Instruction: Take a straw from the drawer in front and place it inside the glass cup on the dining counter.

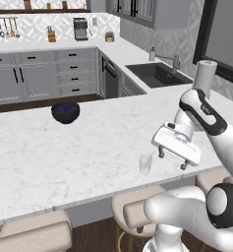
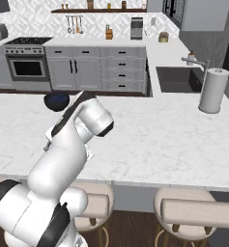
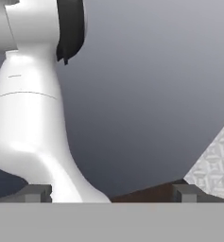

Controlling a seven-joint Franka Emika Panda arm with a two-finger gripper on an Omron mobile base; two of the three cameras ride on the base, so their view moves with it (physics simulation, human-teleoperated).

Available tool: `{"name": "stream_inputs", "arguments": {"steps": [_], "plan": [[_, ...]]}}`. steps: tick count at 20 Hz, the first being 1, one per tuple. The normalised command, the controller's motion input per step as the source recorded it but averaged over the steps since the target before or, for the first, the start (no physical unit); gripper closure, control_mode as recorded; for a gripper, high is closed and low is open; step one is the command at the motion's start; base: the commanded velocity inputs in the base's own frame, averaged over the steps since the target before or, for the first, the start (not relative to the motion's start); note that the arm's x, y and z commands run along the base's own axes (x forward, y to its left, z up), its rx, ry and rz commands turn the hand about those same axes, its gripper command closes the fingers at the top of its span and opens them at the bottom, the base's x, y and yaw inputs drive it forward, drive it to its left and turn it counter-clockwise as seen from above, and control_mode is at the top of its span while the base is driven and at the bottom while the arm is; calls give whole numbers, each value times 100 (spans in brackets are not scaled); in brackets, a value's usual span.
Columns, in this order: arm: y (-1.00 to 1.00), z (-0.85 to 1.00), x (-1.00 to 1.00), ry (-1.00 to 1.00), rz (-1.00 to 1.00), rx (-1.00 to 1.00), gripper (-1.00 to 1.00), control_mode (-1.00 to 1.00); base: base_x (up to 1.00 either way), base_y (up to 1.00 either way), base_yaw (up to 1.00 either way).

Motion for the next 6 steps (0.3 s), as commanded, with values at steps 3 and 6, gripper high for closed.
{"name": "stream_inputs", "arguments": {"steps": [3, 6], "plan": [[0, 7, -31, -6, 0, 0, -100, -100, 0, 0, 0], [0, 6, -31, -6, 0, 0, -100, -100, 0, 0, 0]]}}
